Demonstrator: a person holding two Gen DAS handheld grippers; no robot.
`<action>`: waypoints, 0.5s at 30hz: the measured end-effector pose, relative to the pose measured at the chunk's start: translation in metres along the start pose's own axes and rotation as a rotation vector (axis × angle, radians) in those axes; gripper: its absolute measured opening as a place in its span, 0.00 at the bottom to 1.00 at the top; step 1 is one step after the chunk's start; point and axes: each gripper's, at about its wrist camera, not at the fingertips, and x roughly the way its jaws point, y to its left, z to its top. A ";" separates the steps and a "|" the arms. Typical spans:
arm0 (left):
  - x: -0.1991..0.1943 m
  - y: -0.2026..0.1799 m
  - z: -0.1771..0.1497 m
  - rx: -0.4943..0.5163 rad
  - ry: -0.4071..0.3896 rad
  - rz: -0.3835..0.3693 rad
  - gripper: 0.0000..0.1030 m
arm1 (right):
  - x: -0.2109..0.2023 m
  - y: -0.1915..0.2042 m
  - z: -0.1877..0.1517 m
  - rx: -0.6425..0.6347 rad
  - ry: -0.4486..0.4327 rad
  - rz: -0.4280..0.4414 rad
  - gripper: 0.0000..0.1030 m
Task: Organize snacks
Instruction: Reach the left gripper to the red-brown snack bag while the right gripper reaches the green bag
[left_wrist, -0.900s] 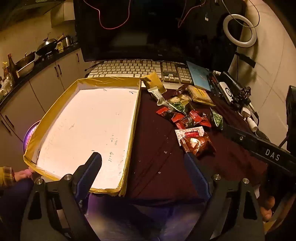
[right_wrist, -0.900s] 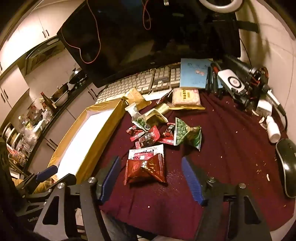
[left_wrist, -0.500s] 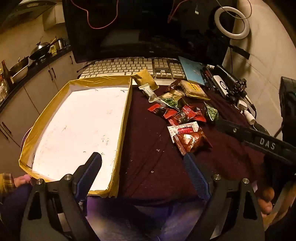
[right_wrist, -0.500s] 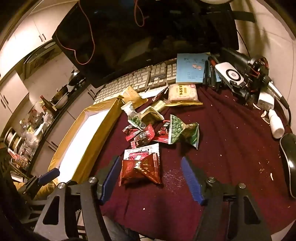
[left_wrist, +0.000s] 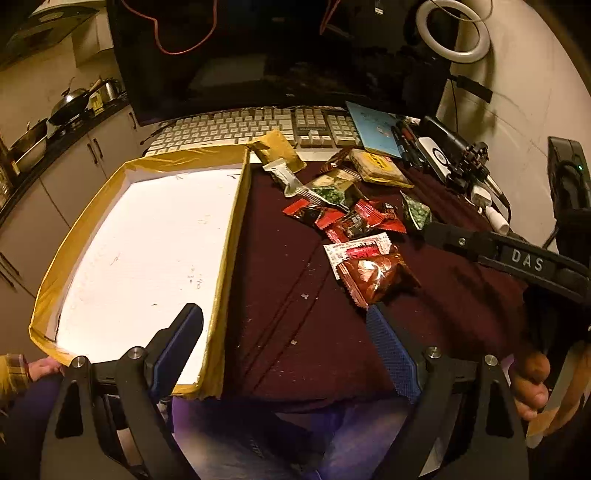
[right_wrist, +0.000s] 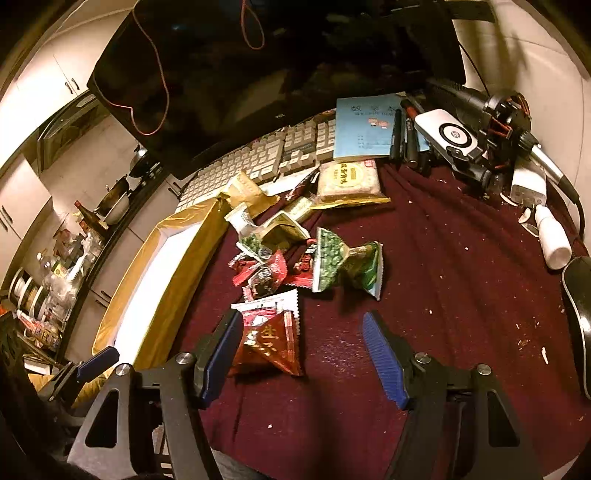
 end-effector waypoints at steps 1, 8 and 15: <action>0.000 -0.001 -0.001 0.006 -0.001 -0.001 0.88 | 0.001 -0.001 0.000 0.002 0.003 -0.001 0.67; 0.006 -0.003 0.004 0.016 0.012 -0.022 0.88 | 0.007 -0.009 0.003 0.020 0.011 -0.012 0.67; 0.010 -0.007 0.008 0.037 0.016 -0.040 0.88 | 0.012 -0.018 0.016 0.044 -0.003 -0.004 0.68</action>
